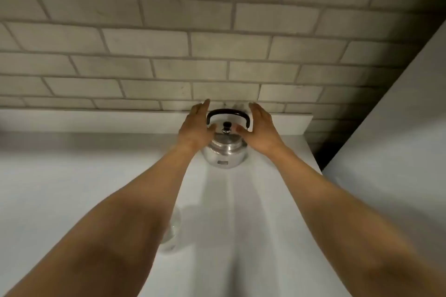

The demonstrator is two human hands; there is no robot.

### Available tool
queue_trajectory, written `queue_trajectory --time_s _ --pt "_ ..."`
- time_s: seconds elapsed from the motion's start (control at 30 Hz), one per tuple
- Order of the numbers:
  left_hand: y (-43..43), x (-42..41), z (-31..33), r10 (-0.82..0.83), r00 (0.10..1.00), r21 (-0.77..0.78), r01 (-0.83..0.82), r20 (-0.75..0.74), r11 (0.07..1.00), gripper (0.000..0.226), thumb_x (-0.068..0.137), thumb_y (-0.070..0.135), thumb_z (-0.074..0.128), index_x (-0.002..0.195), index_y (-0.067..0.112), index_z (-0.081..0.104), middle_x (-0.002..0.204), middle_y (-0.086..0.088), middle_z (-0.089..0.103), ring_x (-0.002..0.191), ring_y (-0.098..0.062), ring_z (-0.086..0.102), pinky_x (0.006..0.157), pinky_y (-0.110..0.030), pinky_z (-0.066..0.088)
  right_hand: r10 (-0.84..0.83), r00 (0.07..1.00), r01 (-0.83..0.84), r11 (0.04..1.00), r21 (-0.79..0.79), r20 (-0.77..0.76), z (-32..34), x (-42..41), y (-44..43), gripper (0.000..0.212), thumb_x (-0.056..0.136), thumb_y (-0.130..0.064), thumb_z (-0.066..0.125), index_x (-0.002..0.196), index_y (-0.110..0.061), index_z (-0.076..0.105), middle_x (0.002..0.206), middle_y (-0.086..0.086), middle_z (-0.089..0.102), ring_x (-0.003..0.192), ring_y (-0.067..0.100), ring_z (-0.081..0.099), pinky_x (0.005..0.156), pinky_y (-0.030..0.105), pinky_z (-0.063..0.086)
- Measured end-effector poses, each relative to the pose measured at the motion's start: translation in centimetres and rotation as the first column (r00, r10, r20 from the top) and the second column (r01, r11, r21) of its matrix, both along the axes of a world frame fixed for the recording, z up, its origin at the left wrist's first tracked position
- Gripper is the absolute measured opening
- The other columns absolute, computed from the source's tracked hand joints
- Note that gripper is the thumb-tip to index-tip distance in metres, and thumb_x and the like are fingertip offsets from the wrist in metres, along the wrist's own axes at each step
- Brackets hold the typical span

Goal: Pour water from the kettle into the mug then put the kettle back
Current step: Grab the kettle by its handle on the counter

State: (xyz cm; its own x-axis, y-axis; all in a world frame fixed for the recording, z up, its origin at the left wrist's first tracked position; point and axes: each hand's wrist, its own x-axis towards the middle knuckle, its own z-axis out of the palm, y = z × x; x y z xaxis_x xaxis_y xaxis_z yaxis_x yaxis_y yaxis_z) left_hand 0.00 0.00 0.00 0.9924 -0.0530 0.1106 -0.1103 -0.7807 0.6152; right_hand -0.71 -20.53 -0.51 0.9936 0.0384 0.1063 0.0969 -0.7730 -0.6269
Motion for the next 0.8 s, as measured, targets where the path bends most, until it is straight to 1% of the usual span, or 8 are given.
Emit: queue_trajectory --time_s 0.13,0.2,0.3,0.43,0.57,0.63,0.73,0.8 --pt "-0.3 1.9 -0.5 -0.006 0.999 -0.101 0.002 -0.041 0.995 0.060 0.106 0.023 0.058 0.161 0.023 0.034 0.161 -0.011 0.044 0.145 -0.032 0.045 0.117 -0.041 0.039 0.145 0.988 -0.145 0.989 -0.005 0.050 0.2 2.4 0.8 0.079 0.099 -0.048 0.061 0.162 -0.015 0.028 0.166 0.006 0.034 0.150 0.026 0.032 0.114 0.027 0.024" --pt "-0.4 2.6 -1.0 -0.028 0.999 -0.101 0.025 -0.030 0.995 0.042 0.107 0.023 0.057 0.148 0.020 0.053 0.142 -0.010 0.064 0.129 -0.031 0.060 0.102 -0.034 0.047 0.198 0.979 -0.199 0.980 0.003 0.046 0.0 3.4 1.1 0.062 0.102 -0.041 0.058 0.157 -0.019 0.040 0.155 0.006 0.049 0.140 0.025 0.047 0.115 0.033 0.037" --pt "0.2 2.8 -1.4 -0.034 0.999 -0.071 0.037 0.031 0.997 0.025 0.107 0.024 0.057 0.129 0.017 0.068 0.117 -0.007 0.074 0.107 -0.028 0.068 0.083 -0.027 0.043 0.274 0.961 -0.274 0.962 -0.014 0.036 -0.3 4.6 0.9 0.039 0.106 -0.040 0.049 0.138 -0.022 0.060 0.127 0.003 0.067 0.116 0.023 0.063 0.100 0.040 0.050" --pt "0.6 2.3 -1.0 -0.069 0.997 -0.043 0.070 0.022 0.997 0.024 0.107 0.024 0.056 0.127 0.018 0.068 0.097 0.000 0.070 0.091 -0.024 0.067 0.073 -0.027 0.042 0.311 0.948 -0.310 0.950 -0.014 0.068 -0.4 5.0 0.5 0.037 0.106 -0.047 0.045 0.116 -0.018 0.066 0.101 -0.002 0.072 0.092 0.016 0.066 0.081 0.037 0.054" --pt "0.7 0.7 0.2 -0.081 0.996 -0.010 0.082 0.019 0.997 0.023 0.109 0.030 0.053 0.124 0.020 0.066 0.090 0.001 0.065 0.083 -0.025 0.066 0.069 -0.031 0.043 0.289 0.945 -0.292 0.956 -0.007 0.150 0.2 3.4 0.1 0.019 0.103 -0.053 0.047 0.101 -0.038 0.059 0.079 -0.028 0.066 0.078 -0.009 0.061 0.063 0.010 0.039" --pt "0.4 -0.8 1.2 -0.083 0.996 0.000 0.083 0.038 0.997 0.024 0.109 0.033 0.051 0.124 0.022 0.066 0.090 0.002 0.064 0.083 -0.025 0.065 0.069 -0.032 0.043 0.272 0.944 -0.278 0.960 0.007 0.186 1.4 2.0 0.1 0.021 0.100 -0.057 0.050 0.096 -0.039 0.060 0.078 -0.033 0.066 0.074 -0.007 0.062 0.058 0.009 0.039" --pt "-0.1 -3.7 3.1 -0.101 0.990 0.019 0.100 0.101 0.995 0.026 0.109 0.032 0.052 0.129 0.022 0.065 0.088 0.003 0.062 0.081 -0.025 0.063 0.068 -0.031 0.042 0.268 0.941 -0.273 0.962 -0.005 0.205 3.6 -0.4 -0.2 0.033 0.096 -0.062 0.052 0.097 -0.032 0.067 0.079 -0.020 0.069 0.072 0.001 0.064 0.056 0.014 0.043" --pt "-0.2 -6.0 4.4 -0.115 0.980 0.033 0.111 0.163 0.993 0.026 0.108 0.030 0.053 0.128 0.019 0.065 0.087 -0.002 0.067 0.083 -0.029 0.066 0.068 -0.033 0.044 0.265 0.938 -0.265 0.964 -0.030 0.225 5.2 -2.5 -0.3 0.035 0.095 -0.059 0.053 0.098 -0.030 0.070 0.068 -0.013 0.067 0.071 0.000 0.063 0.056 0.014 0.042"
